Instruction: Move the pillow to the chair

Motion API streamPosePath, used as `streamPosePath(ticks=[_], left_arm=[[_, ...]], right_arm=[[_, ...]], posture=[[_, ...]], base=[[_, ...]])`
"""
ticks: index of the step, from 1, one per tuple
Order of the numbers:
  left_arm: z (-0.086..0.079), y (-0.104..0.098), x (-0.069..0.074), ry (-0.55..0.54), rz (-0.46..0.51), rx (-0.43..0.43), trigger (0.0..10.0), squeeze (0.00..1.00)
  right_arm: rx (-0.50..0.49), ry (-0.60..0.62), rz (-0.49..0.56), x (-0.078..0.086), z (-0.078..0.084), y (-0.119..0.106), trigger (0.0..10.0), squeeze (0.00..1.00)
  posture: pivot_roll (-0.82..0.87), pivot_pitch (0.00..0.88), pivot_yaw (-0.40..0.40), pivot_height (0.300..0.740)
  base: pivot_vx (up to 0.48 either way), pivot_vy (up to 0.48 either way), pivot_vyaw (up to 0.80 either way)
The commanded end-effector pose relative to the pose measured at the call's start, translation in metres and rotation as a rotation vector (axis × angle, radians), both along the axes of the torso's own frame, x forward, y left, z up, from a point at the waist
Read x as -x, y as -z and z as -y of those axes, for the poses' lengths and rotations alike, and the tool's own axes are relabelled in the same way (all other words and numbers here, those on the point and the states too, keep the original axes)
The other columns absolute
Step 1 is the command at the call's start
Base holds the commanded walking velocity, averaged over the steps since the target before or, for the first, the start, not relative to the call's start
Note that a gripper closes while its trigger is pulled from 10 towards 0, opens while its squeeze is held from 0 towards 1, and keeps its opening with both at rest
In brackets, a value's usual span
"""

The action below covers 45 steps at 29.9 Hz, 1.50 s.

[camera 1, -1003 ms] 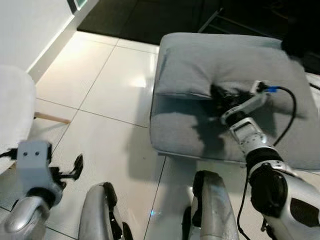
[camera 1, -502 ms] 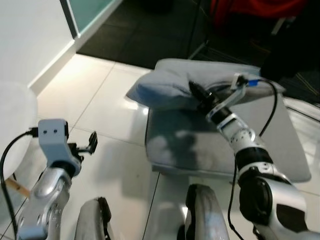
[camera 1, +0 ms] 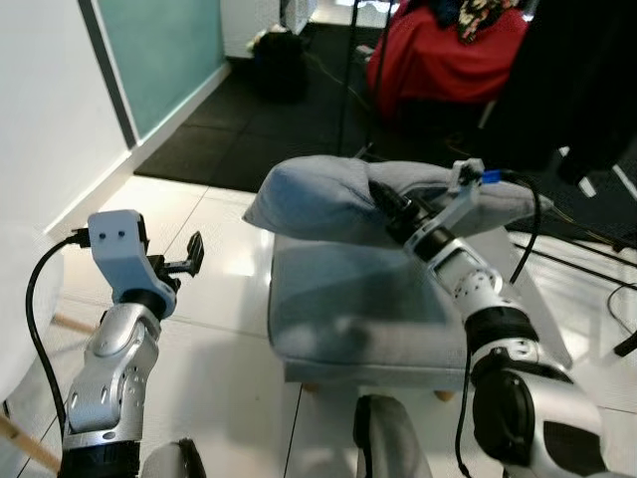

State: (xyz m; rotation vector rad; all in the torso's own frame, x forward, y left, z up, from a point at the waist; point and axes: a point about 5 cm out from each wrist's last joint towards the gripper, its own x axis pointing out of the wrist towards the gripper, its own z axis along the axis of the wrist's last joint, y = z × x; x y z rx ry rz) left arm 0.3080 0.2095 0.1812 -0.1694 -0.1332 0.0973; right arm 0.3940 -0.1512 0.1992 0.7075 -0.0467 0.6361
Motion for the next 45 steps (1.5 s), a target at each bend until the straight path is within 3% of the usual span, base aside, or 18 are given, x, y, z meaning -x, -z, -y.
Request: streamPosePath(ticks=[1, 17, 21, 23, 31, 45], left_arm=[[-0.002, 0.012, 0.002, -0.020, -0.029, 0.010, 10.0, 0.00], [0.000, 0.039, 0.002, -0.049, -0.101, 0.007, 10.0, 0.00], [0.000, 0.058, 0.005, -0.037, -0.201, -0.004, 10.0, 0.00], [-0.001, 0.061, 0.007, -0.038, -0.207, -0.004, 10.0, 0.00], [-0.003, 0.060, 0.013, -0.042, -0.158, -0.003, 10.0, 0.00], [-0.004, 0.060, 0.012, -0.045, -0.156, -0.012, 10.0, 0.00]], right_arm=[[0.024, -0.018, 0.042, 0.001, -0.005, -0.008, 0.0, 0.00], [0.067, -0.029, -0.020, 0.009, -0.010, 0.014, 0.0, 0.00], [0.093, -0.012, -0.066, 0.014, -0.005, 0.028, 0.0, 0.00], [0.099, -0.006, -0.076, 0.015, -0.002, 0.031, 0.0, 0.00], [0.115, 0.011, -0.090, 0.018, 0.006, 0.034, 0.0, 0.00], [0.128, 0.023, -0.085, 0.017, 0.008, 0.033, 0.0, 0.00]], posture=[[-0.12, 0.001, -0.047, 0.509], [-0.14, 0.006, -0.051, 0.548], [-0.14, 0.012, -0.051, 0.568], [-0.14, 0.016, -0.053, 0.573], [-0.14, 0.025, -0.054, 0.607], [-0.14, 0.021, -0.050, 0.632]], base=[[0.000, 0.000, 0.00], [0.000, 0.000, 0.00], [-0.188, 0.000, 0.00], [-0.480, 0.000, 0.00], [-0.120, 0.000, 0.00], [0.000, 0.000, 0.00]])
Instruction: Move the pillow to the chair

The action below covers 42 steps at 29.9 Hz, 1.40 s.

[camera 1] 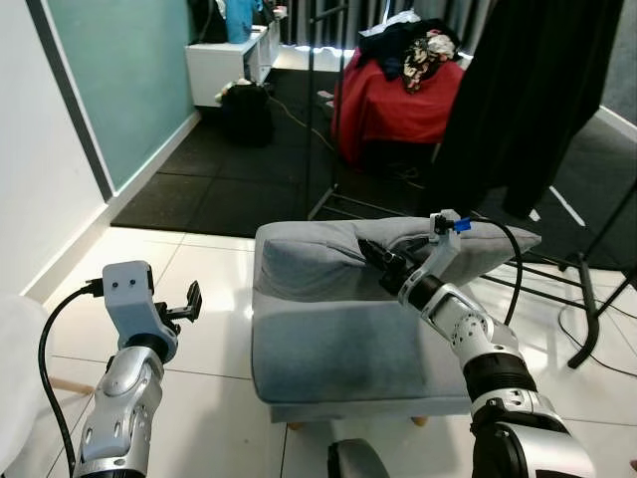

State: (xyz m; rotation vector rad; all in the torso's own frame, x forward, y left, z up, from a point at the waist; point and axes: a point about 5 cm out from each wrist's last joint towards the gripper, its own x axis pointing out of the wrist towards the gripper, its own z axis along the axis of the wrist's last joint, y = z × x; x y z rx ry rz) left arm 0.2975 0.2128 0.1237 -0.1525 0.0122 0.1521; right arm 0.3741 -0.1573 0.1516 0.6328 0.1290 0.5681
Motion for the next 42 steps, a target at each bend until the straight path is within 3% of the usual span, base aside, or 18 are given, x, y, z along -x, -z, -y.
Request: streamPosePath(ticks=[1, 8, 14, 33, 41, 42], left_arm=[[-0.001, 0.004, 0.002, -0.008, -0.008, -0.009, 10.0, 0.00], [-0.001, 0.008, 0.004, -0.018, -0.019, -0.004, 10.0, 0.00], [0.001, 0.012, 0.005, -0.012, -0.053, 0.005, 10.0, 0.00], [0.001, 0.005, 0.005, -0.003, 0.015, -0.026, 10.0, 0.00], [-0.005, 0.007, 0.008, -0.071, 0.015, -0.053, 10.0, 0.00], [-0.007, 0.007, 0.009, -0.083, 0.031, -0.032, 10.0, 0.00]], right_arm=[[0.012, 0.005, 0.064, -0.002, 0.003, -0.013, 0.0, 0.00], [0.025, -0.001, 0.056, -0.002, 0.002, -0.011, 0.0, 0.00], [0.027, -0.001, 0.051, -0.002, 0.001, -0.010, 0.0, 0.00], [0.029, -0.008, 0.050, -0.001, -0.002, -0.007, 0.0, 0.00], [0.064, 0.036, 0.028, -0.001, 0.001, 0.000, 0.0, 0.00], [0.143, 0.114, 0.023, -0.004, 0.007, 0.002, 2.5, 0.00]], posture=[[-0.14, 0.009, -0.055, 0.637], [-0.14, 0.010, -0.055, 0.652], [-0.14, 0.007, -0.056, 0.667], [-0.14, 0.017, -0.053, 0.711], [-0.13, 0.017, -0.061, 0.731], [-0.13, 0.013, -0.059, 0.735]], base=[[0.000, 0.000, 0.00], [0.000, 0.000, 0.00], [-0.381, 0.000, 0.00], [-0.041, 0.000, 0.00], [0.000, 0.000, 0.00], [0.000, 0.000, 0.00]])
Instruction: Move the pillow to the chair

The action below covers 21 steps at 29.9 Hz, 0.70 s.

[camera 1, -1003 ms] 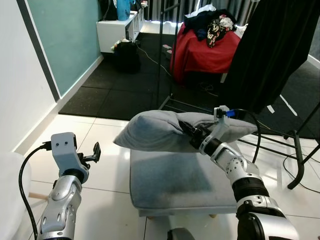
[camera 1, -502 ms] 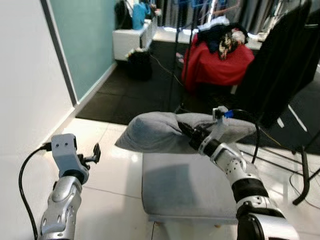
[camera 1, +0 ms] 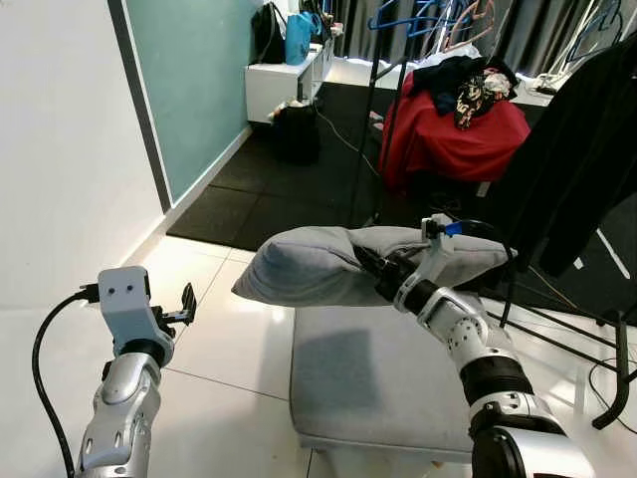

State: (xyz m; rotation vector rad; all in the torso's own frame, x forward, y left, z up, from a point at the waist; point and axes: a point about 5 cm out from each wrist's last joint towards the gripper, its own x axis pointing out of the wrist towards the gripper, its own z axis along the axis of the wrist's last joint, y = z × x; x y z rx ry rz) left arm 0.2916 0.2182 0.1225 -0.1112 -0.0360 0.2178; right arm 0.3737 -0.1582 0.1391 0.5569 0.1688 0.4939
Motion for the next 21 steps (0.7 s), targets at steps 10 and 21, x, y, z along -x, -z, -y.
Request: streamPosePath(ticks=[10, 21], left_arm=[[0.000, 0.006, 0.002, -0.019, -0.019, -0.017, 10.0, 0.00], [0.015, 0.004, 0.001, 0.045, -0.010, 0.024, 10.0, 0.00]], right_arm=[[0.142, 0.053, 0.068, -0.002, 0.010, -0.005, 10.0, 0.00], [0.110, -0.008, 0.095, 0.001, 0.003, -0.004, 10.0, 0.00]], posture=[[-0.13, 0.004, -0.055, 0.735], [-0.12, 0.002, -0.049, 0.735]], base=[[0.000, 0.000, 0.05], [0.000, 0.000, 0.74]])
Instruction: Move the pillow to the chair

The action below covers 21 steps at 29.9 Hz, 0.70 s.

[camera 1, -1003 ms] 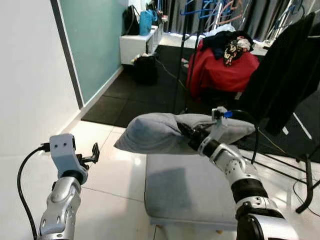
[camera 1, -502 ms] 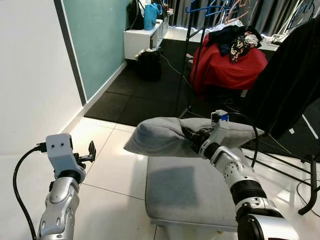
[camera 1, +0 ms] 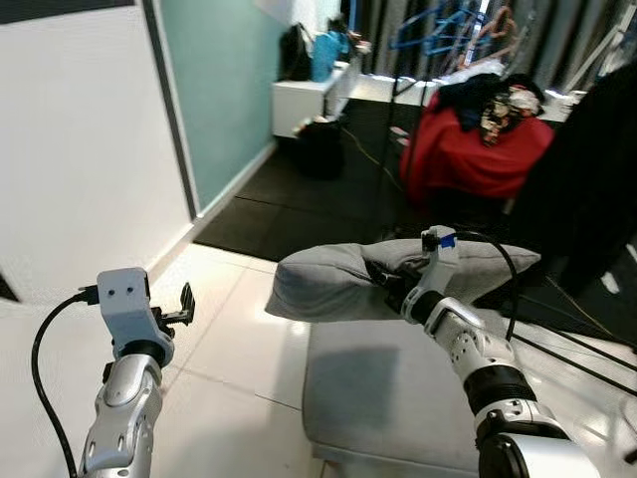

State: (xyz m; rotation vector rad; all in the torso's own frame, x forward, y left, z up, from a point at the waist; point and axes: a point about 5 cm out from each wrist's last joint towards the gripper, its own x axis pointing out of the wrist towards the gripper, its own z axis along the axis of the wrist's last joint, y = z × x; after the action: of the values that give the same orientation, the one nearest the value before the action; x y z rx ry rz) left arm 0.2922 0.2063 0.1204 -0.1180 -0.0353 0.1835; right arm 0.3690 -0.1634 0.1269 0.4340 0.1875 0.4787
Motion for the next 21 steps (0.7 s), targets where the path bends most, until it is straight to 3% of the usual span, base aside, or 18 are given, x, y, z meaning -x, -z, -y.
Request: streamPosePath(ticks=[1, 9, 21], left_arm=[[0.003, 0.002, 0.001, 0.011, -0.012, 0.017, 10.0, 0.00], [0.000, 0.001, 0.000, 0.016, -0.012, 0.051, 10.0, 0.00], [0.000, -0.001, 0.001, 0.015, -0.003, 0.019, 10.0, 0.00]], right_arm=[[-0.013, -0.018, 0.084, -0.003, -0.003, -0.016, 10.0, 0.00], [-0.026, -0.055, 0.114, -0.005, -0.014, -0.021, 10.0, 0.00], [-0.008, -0.102, 0.119, -0.002, -0.022, -0.018, 10.0, 0.00]], posture=[[-0.12, 0.002, -0.049, 0.735], [-0.12, 0.000, -0.053, 0.735], [-0.12, 0.003, -0.055, 0.735]], base=[[0.000, 0.000, 0.78], [0.000, 0.000, 0.78], [0.000, 0.000, 0.78]])
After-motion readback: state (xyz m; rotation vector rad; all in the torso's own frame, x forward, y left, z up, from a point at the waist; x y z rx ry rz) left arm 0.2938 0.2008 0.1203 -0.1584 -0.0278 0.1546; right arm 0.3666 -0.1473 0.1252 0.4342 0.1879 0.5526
